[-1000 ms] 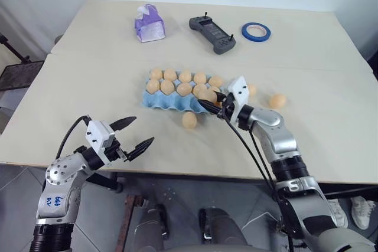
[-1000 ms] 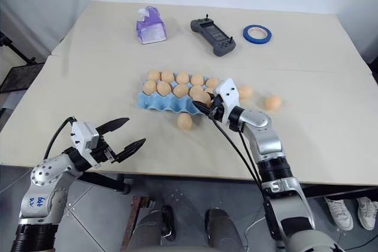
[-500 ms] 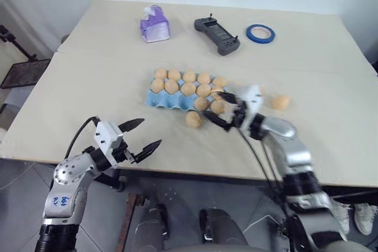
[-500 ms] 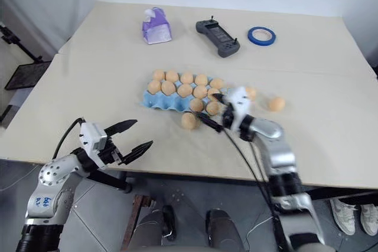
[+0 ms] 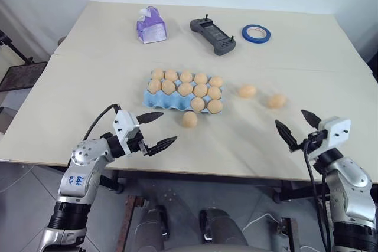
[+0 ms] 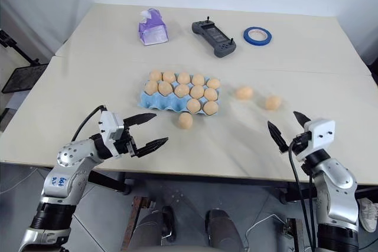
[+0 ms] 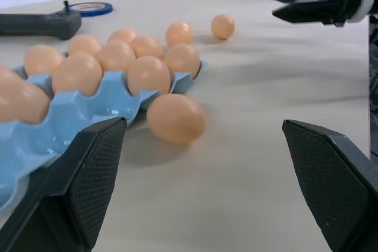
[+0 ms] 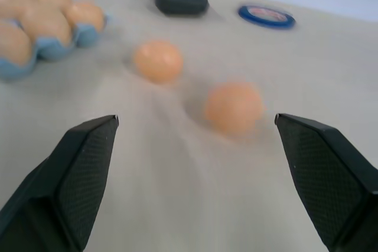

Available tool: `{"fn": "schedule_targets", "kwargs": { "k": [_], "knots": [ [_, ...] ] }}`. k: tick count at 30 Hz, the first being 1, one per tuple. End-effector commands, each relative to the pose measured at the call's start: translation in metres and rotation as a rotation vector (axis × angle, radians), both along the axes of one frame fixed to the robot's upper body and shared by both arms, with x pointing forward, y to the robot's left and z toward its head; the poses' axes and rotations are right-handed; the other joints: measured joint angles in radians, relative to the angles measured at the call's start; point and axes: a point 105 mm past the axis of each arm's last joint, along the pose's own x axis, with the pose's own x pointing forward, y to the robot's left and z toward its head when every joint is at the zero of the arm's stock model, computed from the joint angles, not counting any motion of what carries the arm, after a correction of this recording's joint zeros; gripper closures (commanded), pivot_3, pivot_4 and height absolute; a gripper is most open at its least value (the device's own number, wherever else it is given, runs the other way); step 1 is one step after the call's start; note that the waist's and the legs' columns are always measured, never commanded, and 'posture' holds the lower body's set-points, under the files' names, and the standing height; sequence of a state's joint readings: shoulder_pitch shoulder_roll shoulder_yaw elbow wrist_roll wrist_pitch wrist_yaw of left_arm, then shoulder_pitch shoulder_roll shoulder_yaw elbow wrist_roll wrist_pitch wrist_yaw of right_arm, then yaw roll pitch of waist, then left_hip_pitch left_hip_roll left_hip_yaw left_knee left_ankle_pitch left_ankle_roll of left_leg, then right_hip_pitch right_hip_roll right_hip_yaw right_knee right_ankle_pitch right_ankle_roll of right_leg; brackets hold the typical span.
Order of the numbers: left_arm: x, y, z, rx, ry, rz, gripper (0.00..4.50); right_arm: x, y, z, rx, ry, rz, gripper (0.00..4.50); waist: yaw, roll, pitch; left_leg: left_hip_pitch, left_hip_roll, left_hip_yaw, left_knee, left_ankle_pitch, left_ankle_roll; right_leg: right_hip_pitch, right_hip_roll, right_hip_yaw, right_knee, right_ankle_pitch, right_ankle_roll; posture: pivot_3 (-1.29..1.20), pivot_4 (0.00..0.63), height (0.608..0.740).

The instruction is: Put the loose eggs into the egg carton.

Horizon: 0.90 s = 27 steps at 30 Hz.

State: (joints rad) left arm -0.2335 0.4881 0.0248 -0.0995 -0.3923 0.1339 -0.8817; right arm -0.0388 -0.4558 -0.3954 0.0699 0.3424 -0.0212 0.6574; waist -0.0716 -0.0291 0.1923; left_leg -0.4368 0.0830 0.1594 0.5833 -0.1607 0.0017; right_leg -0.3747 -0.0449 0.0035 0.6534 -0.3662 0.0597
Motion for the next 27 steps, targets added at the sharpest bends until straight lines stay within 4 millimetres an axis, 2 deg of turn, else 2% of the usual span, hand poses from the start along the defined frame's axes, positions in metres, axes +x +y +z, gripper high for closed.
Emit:
{"fn": "schedule_targets", "kwargs": {
  "k": [1,5,9,12,16,24,27],
  "knots": [
    [-0.003,-0.010,0.006,0.009,-0.023,-0.073,0.00,0.002,-0.014,0.002,-0.019,-0.026,-0.040,0.05,-0.005,0.000,0.000,0.000,0.000,0.000,0.000,0.000,0.000,0.000,0.000,0.000,0.000,0.000,0.000,0.00,0.150,0.740],
    [-0.003,-0.012,0.009,0.021,-0.049,-0.084,0.00,0.018,-0.005,0.007,-0.009,-0.037,-0.020,0.05,-0.017,0.000,0.000,0.001,0.000,0.000,0.000,0.000,0.000,0.000,0.000,0.001,0.001,0.000,0.000,0.00,0.150,0.740],
    [-0.004,-0.012,0.010,0.034,-0.069,-0.083,0.00,0.051,0.002,0.017,0.029,-0.011,-0.015,0.05,-0.021,0.000,0.000,0.002,0.000,0.000,0.000,0.001,-0.001,0.000,0.001,0.002,0.003,0.000,0.000,0.00,0.150,0.740],
    [-0.006,-0.011,0.010,0.032,-0.070,-0.073,0.00,0.067,0.008,0.020,0.012,0.014,0.015,0.05,-0.013,0.000,0.000,0.003,0.000,0.000,0.001,0.001,-0.001,-0.001,0.001,0.002,0.003,0.000,-0.001,0.00,0.150,0.740],
    [-0.010,-0.008,0.007,0.032,-0.073,-0.047,0.00,0.093,0.009,0.016,-0.005,0.085,0.003,0.05,-0.011,0.000,0.000,0.001,-0.001,0.000,0.001,0.001,0.000,-0.001,0.001,0.002,0.003,0.000,-0.001,0.00,0.150,0.740],
    [-0.013,-0.006,0.010,0.016,-0.091,-0.008,0.00,0.120,0.007,0.013,-0.039,0.127,-0.066,0.05,-0.014,0.000,0.000,0.000,-0.001,-0.001,0.002,0.001,0.000,-0.002,0.000,0.002,0.002,0.000,-0.001,0.00,0.150,0.740],
    [-0.013,-0.006,0.012,0.010,-0.101,-0.004,0.00,0.124,0.011,0.016,-0.032,0.102,-0.057,0.67,-0.014,0.000,0.000,0.000,-0.001,-0.001,0.002,0.001,0.000,-0.001,0.000,0.002,0.002,0.000,-0.001,0.00,0.150,0.740]
  ]
}}
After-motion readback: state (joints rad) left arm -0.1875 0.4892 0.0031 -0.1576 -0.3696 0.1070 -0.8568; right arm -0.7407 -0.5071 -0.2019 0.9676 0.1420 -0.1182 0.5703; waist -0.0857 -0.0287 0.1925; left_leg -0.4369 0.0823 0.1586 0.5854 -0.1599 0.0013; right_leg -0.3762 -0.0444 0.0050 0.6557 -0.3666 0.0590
